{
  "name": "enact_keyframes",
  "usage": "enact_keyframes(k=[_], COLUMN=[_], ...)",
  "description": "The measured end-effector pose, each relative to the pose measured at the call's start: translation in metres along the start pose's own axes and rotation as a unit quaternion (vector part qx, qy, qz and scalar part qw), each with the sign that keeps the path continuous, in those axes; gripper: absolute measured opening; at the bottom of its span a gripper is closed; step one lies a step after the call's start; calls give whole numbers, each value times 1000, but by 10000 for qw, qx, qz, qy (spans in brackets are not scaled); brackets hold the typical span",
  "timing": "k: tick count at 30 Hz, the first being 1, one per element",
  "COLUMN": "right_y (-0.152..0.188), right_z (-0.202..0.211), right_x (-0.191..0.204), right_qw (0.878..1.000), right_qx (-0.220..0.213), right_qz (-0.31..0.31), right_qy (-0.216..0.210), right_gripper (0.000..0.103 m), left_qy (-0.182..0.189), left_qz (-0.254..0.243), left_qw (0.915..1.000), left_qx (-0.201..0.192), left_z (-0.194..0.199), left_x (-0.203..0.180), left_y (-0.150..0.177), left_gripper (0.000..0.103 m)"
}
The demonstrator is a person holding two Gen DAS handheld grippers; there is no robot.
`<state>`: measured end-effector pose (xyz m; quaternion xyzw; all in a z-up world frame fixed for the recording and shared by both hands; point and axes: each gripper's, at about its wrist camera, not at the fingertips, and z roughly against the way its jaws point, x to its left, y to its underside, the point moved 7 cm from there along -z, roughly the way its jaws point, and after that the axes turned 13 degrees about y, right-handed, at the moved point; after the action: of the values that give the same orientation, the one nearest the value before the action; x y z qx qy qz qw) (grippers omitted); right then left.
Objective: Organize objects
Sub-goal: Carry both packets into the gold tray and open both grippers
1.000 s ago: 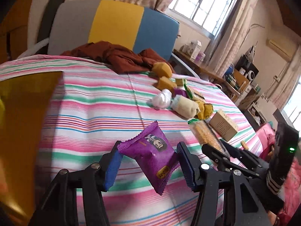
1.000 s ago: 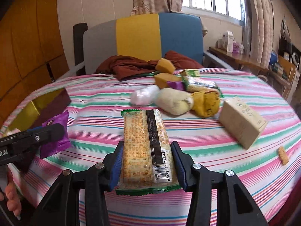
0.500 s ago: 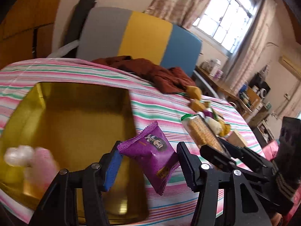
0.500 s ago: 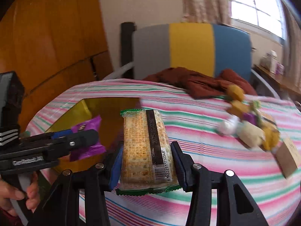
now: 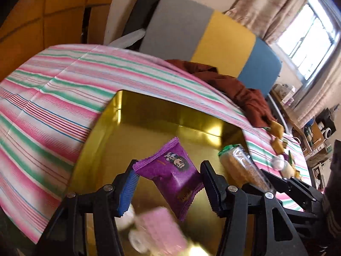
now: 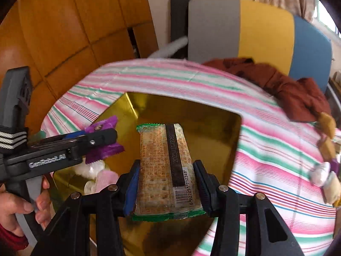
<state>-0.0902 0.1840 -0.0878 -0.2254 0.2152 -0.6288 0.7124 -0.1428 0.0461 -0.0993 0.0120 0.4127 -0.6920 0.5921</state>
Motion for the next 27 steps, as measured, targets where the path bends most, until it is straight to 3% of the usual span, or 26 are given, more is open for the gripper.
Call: enact_keyframes(k=[4, 9, 17, 18, 20, 21, 27], right_y=[-13, -29, -14, -11, -7, -4, 14], right_z=[-33, -60, -9, -1, 12, 19, 42], right_x=[4, 8, 0, -2, -5, -8, -35], right_qw=[9991, 9960, 9975, 9976, 9972, 9968, 9945], right_qx=[299, 371, -136, -218, -375, -436, -639], right_qz=[-316, -807, -604, -555, -520, -531, -792], right_qy=[-23, -137, -341, -355, -384, -402, -239], right_gripper=[49, 50, 51, 51, 50, 51, 50], left_qy=[-169, -304, -410, -424, -586, -684, -893], left_qz=[207, 337, 374, 391, 420, 437, 508], left_qw=[9996, 9988, 9983, 9982, 9974, 9967, 9933], left_qx=[115, 174, 180, 133, 57, -16, -528], left_z=[-12, -22, -37, -36, -32, -29, 0], left_x=[25, 40, 47, 47, 49, 50, 47], left_y=[-12, -22, -33, -35, -38, -40, -42], left_gripper=[59, 59, 59, 64, 87, 92, 101])
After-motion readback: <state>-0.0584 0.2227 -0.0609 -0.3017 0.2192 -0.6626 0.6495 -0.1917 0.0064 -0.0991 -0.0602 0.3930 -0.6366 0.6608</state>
